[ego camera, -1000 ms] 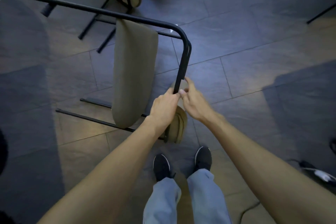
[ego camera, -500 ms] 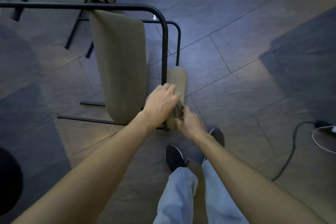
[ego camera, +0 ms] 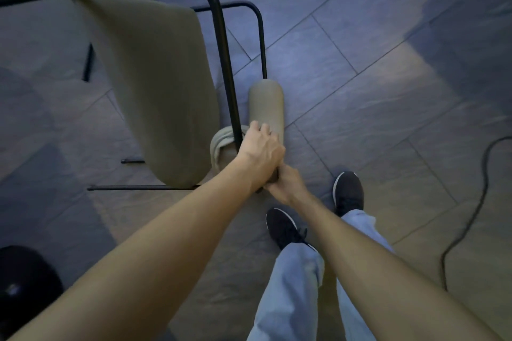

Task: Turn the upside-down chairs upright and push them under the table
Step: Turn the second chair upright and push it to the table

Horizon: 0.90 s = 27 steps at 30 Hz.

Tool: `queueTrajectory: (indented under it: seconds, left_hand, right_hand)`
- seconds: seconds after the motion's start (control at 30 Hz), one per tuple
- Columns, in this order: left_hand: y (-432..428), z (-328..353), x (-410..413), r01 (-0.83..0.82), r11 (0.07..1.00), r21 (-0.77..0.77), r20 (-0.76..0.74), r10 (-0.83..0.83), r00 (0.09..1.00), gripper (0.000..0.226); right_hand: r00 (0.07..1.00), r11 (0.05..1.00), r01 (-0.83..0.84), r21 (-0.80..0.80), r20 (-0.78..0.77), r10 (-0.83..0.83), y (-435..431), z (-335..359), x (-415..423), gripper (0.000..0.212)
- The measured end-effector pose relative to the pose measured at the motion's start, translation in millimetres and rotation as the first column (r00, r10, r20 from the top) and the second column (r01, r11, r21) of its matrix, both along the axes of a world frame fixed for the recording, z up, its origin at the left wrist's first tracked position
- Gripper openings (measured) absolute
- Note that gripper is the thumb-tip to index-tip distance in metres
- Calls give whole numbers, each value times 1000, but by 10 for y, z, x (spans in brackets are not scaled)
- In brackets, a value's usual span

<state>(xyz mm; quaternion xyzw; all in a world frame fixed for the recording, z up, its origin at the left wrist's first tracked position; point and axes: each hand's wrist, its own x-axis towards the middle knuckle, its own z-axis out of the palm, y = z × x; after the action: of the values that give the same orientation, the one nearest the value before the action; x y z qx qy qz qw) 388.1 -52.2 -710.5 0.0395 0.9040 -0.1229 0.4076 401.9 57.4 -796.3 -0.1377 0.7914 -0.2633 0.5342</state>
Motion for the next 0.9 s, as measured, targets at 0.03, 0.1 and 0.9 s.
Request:
queueTrajectory:
  seconds: [0.03,0.1,0.9]
  left_hand:
    - [17,-15,51,16,1000,8,-16,-16,1000,30]
    - [44,-23,150,33,999,36,-53,-31,998,30]
    - [640,911,-453,-66,961,269,-244,134,960,30]
  right_hand:
    - [1000,1000,3,-8,-6,-3,23,-25,39,21]
    - [1000,999,17,-30,-26,-18,77,-30,112,14]
    - [967,989,-116,89,-218,133,941,1147,-711,19]
